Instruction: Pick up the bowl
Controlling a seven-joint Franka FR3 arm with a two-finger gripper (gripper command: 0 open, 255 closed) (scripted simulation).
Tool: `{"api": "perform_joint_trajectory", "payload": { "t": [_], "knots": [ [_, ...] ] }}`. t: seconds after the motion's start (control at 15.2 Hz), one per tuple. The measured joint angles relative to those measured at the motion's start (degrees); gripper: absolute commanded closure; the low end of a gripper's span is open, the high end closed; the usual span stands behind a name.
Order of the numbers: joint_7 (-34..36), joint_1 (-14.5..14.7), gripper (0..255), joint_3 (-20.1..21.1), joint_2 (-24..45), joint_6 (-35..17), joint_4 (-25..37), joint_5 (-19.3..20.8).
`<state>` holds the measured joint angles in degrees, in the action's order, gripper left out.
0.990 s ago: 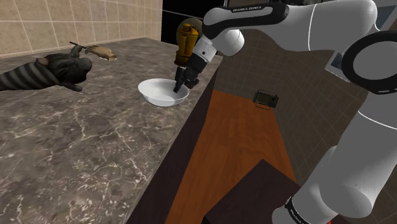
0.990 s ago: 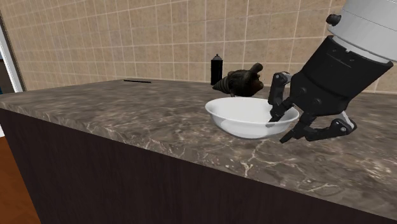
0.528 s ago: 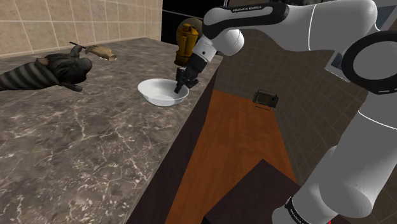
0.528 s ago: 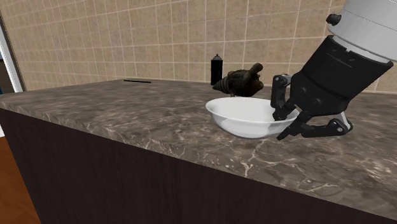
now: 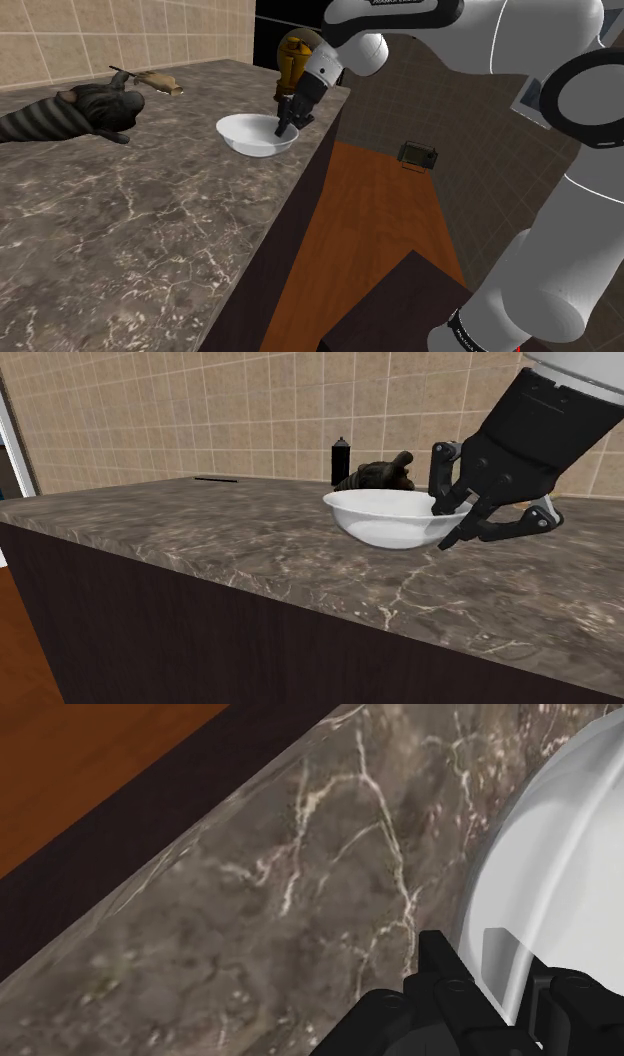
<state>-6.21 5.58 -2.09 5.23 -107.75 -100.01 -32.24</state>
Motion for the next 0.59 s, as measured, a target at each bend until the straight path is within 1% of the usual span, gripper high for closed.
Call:
{"api": "perform_joint_trajectory", "payload": {
  "t": [0.59],
  "knots": [
    [3.0, -0.3, 255, -0.2, -0.1, 5.6, 6.2, 0.9]
  ]
}}
